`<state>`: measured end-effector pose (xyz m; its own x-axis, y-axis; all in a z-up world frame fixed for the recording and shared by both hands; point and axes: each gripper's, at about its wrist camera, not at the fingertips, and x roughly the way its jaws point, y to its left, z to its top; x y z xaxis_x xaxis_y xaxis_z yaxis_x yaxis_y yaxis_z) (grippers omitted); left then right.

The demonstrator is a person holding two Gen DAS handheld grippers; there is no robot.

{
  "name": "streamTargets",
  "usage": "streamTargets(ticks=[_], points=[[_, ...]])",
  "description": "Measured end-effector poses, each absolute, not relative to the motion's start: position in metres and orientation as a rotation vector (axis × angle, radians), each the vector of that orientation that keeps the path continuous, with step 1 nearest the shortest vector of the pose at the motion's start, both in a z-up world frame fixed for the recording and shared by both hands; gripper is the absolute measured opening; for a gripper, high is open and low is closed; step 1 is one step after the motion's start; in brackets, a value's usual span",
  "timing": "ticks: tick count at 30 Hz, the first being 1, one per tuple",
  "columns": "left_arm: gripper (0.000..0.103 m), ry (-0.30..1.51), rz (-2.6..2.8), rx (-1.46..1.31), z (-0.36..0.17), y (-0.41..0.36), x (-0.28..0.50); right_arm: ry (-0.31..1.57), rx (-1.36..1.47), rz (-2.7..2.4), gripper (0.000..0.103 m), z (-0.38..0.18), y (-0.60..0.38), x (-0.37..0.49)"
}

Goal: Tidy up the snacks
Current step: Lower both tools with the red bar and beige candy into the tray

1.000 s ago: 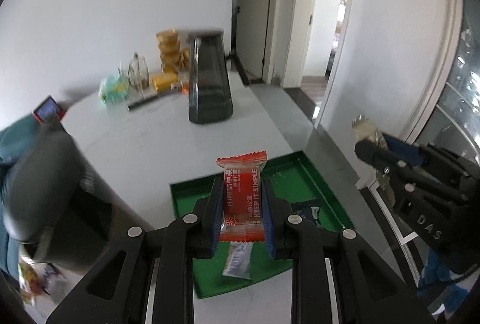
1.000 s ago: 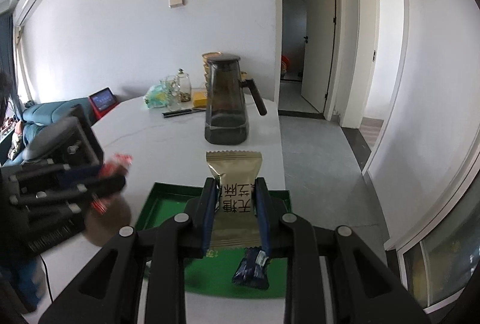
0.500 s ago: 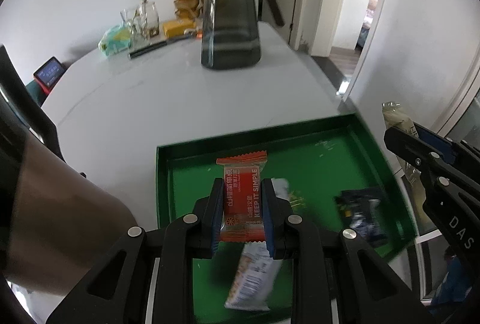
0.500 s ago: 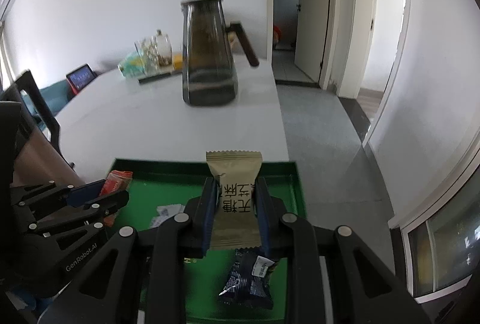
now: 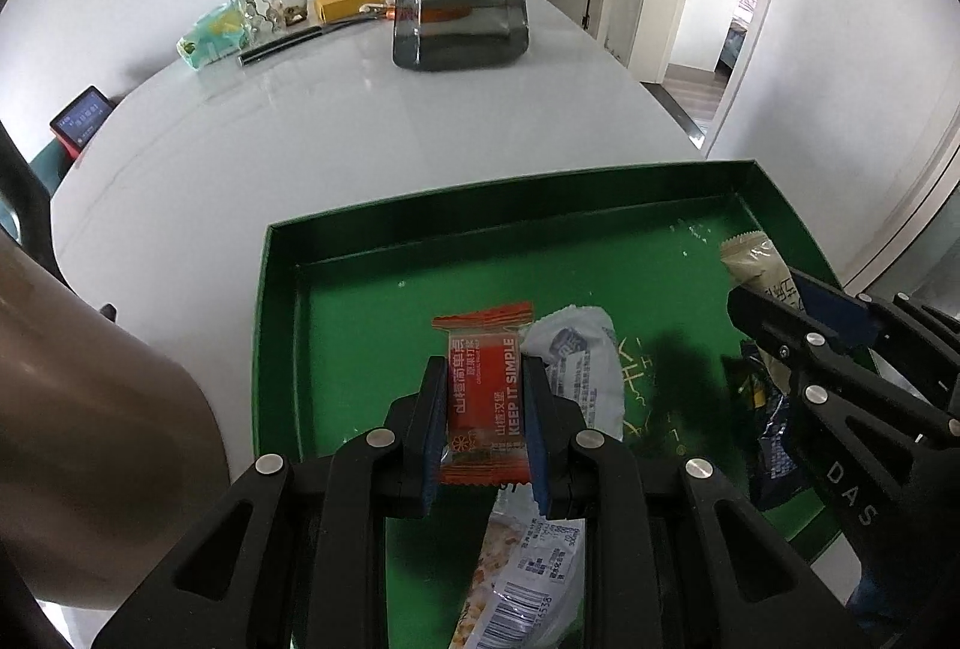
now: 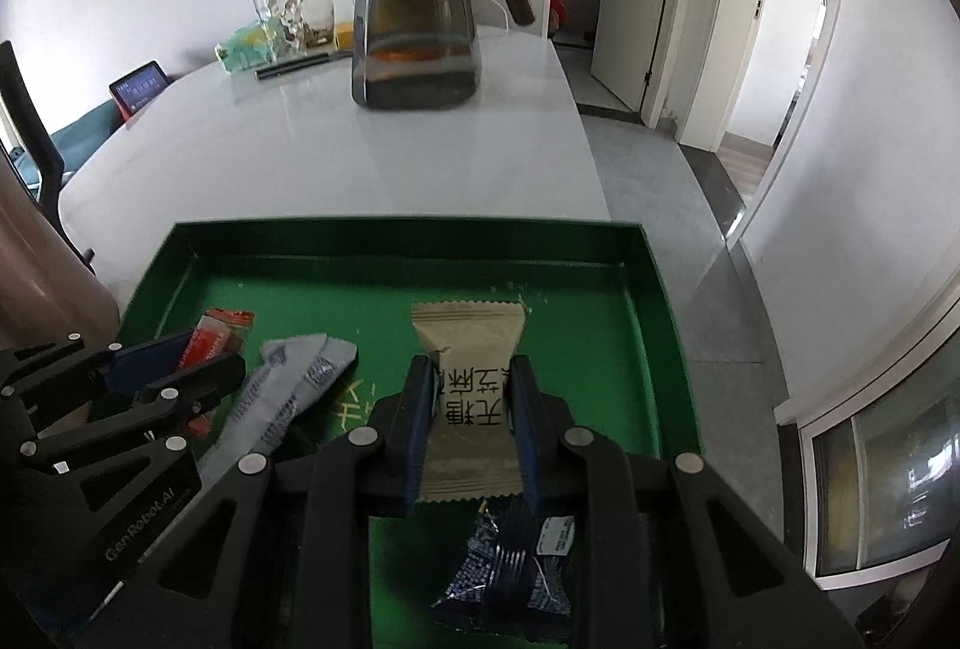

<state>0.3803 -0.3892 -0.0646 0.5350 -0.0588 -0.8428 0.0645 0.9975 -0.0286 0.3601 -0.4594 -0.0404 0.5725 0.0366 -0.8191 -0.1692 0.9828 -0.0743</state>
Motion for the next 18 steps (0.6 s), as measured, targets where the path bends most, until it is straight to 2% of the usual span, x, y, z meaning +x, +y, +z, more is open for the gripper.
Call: streamTargets(ticks=[18], points=[[0.020,1.032,-0.097,0.009,-0.074,-0.390,0.385,0.992,-0.179,0.112,0.026,-0.053,-0.452,0.355]])
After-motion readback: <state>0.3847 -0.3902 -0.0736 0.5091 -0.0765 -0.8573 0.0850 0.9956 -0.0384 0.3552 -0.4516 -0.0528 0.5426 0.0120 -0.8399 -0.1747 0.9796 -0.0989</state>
